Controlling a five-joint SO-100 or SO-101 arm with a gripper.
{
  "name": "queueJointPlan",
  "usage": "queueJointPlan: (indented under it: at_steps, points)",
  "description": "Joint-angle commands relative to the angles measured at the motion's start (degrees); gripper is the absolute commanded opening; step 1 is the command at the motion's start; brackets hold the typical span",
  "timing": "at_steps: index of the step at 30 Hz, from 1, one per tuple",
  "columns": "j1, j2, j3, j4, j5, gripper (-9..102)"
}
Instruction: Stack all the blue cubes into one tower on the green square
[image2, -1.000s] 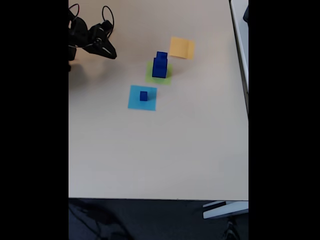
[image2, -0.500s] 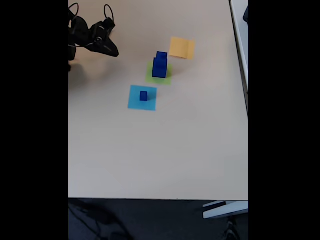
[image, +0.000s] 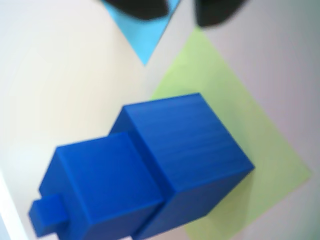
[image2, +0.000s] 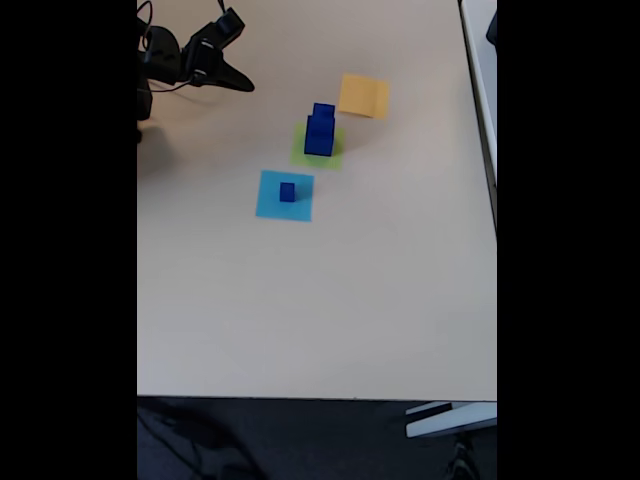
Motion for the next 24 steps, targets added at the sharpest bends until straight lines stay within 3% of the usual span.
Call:
queueJointPlan:
  at_steps: [1, 12, 24]
  points:
    - [0.0, 1.49, -3.6, -1.05, 4.13, 0]
    - [0.0, -0.18, -6.59, 2.29, 11.16, 0]
    - [1.23, -14.77, -13.8, 4.22, 21.88, 0]
